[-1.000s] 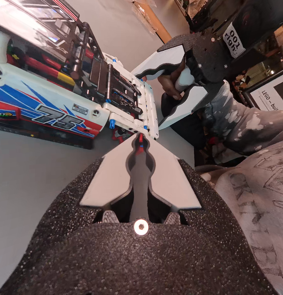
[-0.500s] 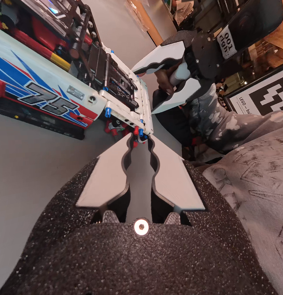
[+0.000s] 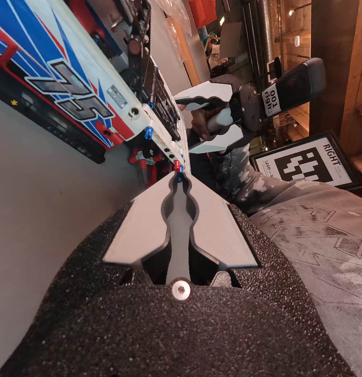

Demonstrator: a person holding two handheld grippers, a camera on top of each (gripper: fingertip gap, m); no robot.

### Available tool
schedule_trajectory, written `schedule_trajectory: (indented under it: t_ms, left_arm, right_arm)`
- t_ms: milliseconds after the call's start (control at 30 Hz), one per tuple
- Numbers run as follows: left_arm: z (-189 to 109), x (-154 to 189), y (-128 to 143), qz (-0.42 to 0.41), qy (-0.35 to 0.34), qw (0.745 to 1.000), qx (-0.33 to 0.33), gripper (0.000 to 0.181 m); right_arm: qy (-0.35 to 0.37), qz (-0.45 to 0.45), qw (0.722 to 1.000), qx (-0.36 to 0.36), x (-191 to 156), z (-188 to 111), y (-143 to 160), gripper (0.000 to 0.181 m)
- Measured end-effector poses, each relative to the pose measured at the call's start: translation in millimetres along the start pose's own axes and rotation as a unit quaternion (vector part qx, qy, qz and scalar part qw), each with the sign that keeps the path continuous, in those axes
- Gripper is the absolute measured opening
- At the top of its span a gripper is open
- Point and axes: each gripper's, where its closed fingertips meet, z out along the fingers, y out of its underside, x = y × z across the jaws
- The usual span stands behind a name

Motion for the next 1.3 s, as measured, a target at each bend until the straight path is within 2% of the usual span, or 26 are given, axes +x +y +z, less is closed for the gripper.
schedule_trajectory:
  t_ms: [167, 433, 633, 833, 1067, 1300]
  left_arm:
    - [2.2, -3.3, 3.3, 0.015, -0.021, 1.000, -0.010, 0.000]
    - [3.3, -1.8, -0.2, -0.076, 0.018, 0.997, 0.027, 0.000]
    - [-0.6, -4.5, 5.5, -0.054, 0.007, 0.999, 0.000, 0.002]
    - [-20.1, -12.0, -0.3, -0.011, -0.024, 1.000, 0.017, 0.003]
    - [-7.0, -9.5, -2.2, 0.058, -0.037, 0.998, -0.011, 0.000]
    - [-1.2, -9.3, -4.2, 0.067, -0.044, 0.997, -0.004, 0.000]
  right_arm:
    - [0.003, -0.003, 1.000, 0.001, -0.3, 0.0, 0.2, 0.060]
    - [0.006, 0.003, 1.000, 0.004, 1.0, 0.2, 0.3, 0.060]
    - [0.004, -0.006, 1.000, 0.002, -1.9, 0.5, 0.2, 0.059]
    - [0.006, -0.009, 1.000, 0.007, -2.5, -1.5, -1.5, 0.055]
    - [-0.009, 0.013, 1.000, 0.017, -2.1, -3.5, -4.3, 0.058]
    - [-0.003, 0.024, 1.000, 0.019, 1.2, -3.2, -3.8, 0.051]
